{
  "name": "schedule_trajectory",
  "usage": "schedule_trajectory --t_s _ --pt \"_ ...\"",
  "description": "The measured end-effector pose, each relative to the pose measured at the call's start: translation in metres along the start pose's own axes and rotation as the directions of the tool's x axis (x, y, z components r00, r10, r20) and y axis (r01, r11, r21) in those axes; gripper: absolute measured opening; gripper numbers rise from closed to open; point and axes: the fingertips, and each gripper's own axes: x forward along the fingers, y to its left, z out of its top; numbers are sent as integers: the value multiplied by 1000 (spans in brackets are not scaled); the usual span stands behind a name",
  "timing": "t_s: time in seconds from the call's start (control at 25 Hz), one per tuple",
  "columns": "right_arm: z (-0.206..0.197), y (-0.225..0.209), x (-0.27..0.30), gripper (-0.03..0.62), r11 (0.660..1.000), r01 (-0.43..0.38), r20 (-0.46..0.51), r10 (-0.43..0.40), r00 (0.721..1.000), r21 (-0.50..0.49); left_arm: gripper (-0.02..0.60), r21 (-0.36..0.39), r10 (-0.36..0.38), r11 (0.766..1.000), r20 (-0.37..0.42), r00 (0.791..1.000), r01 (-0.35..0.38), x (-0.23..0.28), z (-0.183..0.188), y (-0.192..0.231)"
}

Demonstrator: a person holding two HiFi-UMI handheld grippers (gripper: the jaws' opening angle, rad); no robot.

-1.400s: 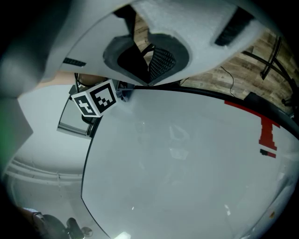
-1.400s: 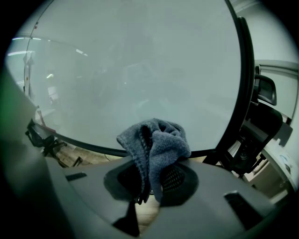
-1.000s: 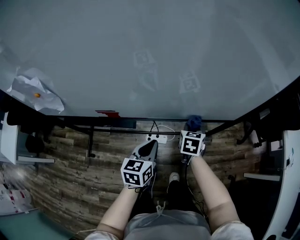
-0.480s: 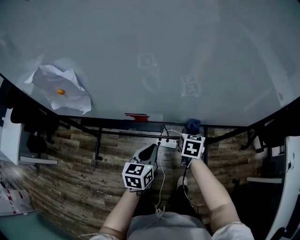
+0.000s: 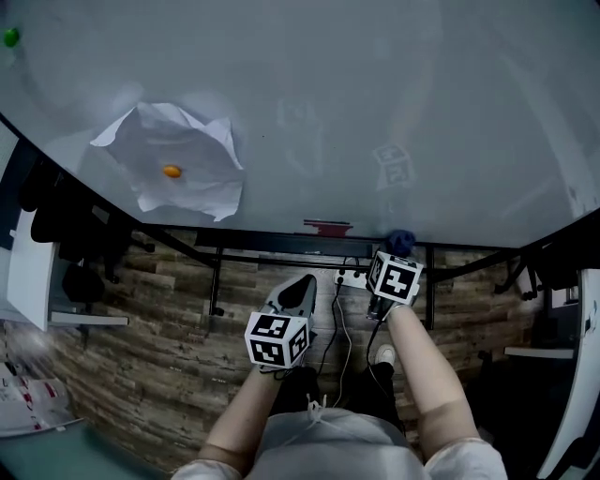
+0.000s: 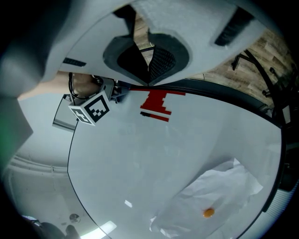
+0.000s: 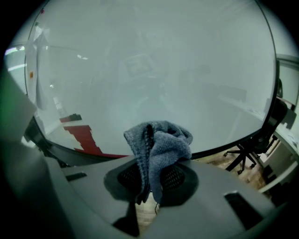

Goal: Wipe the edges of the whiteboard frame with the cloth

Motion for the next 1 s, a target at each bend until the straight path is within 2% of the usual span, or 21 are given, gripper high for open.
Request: schedule_trajectory --t_s 0.16,0.28,0.4,0.6,0.68,1.0 --pt "2 26 -3 69 1000 -23 10 23 1000 12 20 8 -7 1000 0 1000 7 -16 6 21" --pt "3 35 -5 69 1000 0 -3 0 1000 -7 19 15 -17 1000 -15 1000 17 -28 3 32" --pt "3 36 -7 69 1000 6 -16 -6 1000 28 19 20 -18 1000 -31 999 19 -32 -1 41" --pt "2 68 -10 69 993 -66 -36 63 997 -95 19 -1 -10 1000 -33 999 10 -31 -1 43" --pt "1 78 -11 69 989 -92 -58 86 995 -112 20 -2 -6 1000 -24 1000 6 -27 6 42" --pt "-7 92 -5 70 988 -151 -104 147 984 -31 19 -4 44 999 0 999 -44 -27 26 54"
